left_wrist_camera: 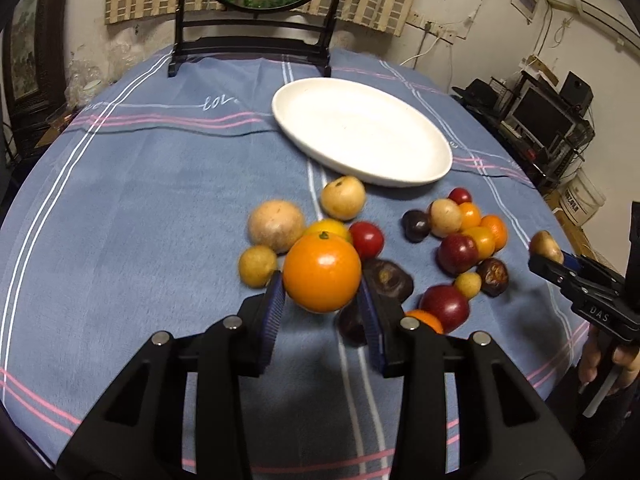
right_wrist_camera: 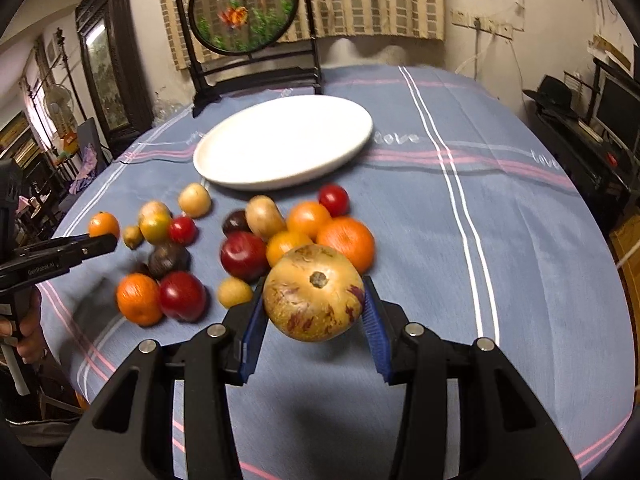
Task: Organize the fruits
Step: 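Carry both fruits to the white plate and open both tools to release them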
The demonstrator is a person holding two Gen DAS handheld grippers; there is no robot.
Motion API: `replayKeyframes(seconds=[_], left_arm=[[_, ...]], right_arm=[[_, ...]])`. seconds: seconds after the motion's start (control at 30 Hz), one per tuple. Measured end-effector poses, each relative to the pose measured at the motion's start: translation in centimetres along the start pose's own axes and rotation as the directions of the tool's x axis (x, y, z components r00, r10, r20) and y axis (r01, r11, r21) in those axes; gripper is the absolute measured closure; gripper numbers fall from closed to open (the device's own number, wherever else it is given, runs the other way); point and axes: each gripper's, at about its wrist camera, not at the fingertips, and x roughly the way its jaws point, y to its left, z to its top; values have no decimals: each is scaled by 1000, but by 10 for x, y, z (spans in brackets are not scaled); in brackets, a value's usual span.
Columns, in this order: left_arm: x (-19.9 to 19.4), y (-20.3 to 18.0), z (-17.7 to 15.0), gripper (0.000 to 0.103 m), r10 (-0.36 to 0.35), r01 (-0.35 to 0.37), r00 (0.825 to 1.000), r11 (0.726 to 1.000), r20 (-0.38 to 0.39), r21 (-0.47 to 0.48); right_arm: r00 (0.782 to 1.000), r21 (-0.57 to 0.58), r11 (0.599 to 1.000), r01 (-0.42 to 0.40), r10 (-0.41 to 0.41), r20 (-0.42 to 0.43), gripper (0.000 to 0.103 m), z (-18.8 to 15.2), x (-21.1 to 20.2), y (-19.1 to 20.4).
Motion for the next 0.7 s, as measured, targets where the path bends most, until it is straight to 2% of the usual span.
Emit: replayKeyframes(seconds=[0.17,0.3,0.37,0.53,0.6,0.7], left_arm=[[2,-9,34,66,-1,0,999,1000,41,22],[22,-27,79,65,18,-22,997,998,71,64],[38,-34,98,65,21,-26,998,997,61,75],[107,-38,135,65,63,-61,997,997,-49,48],[127,-34,141,65,69,-67,993,997,-94,30],[145,-35,144,65,74,-70,989,997,-128,39]], right_arm=[[999,-41,999,-16,18,48,58,35,5,11],[998,-78,997,-20,25,53,58,71,26,24],[999,-95,995,-32,33,10,58,88,49,30],[991,-108,994,-1,-13,-133,58,119,116,34],[981,-96,995,16,-34,-189,58,128,140,29],[970,-104,992,65,-87,-228,57,134,162,24]])
